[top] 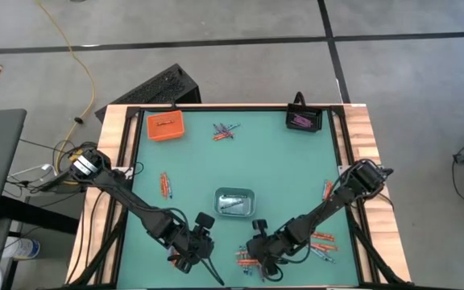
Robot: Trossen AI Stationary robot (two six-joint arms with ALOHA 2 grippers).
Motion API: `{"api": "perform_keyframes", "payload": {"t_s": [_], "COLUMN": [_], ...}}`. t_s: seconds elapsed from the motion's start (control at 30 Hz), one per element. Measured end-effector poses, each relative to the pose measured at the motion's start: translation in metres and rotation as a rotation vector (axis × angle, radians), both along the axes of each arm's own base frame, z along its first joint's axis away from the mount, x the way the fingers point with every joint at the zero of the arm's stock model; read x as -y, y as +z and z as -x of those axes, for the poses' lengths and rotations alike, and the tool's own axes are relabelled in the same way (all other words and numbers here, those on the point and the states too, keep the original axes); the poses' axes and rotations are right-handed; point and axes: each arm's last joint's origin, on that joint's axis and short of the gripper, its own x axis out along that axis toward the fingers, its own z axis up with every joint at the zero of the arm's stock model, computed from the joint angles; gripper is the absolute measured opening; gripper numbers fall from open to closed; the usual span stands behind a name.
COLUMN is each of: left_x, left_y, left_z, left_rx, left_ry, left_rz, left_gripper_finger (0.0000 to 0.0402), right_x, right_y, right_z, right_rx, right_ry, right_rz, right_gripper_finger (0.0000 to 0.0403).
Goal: Sort crayons
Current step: Put the orange crayon into the orange bin
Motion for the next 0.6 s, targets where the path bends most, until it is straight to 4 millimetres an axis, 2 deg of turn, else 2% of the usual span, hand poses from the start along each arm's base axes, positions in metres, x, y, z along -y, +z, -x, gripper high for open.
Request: {"api": "perform_keyframes", "payload": {"t_s": [0.3, 0.6], "left_x": [0.000, -0.001], "left_y": [0.000, 0.000], "left_z": [0.000, 0.000], "left_rx": [0.006, 0.018], "left_ry": [0.004, -0.001], "left_rz": [-0.010, -0.032], "left_gripper_finger": [0.0132, 0.0132], "right_x": [0.003, -0.001], "right_y": [0.001, 0.022], "right_z": [-0.002, -0.009], "right_rx": [0.009, -0.017], "right_ry": [0.017, 0.051], "right_rz": [0.032, 0.118], "right_gripper_finger": [0.0012, 0.0004]}}
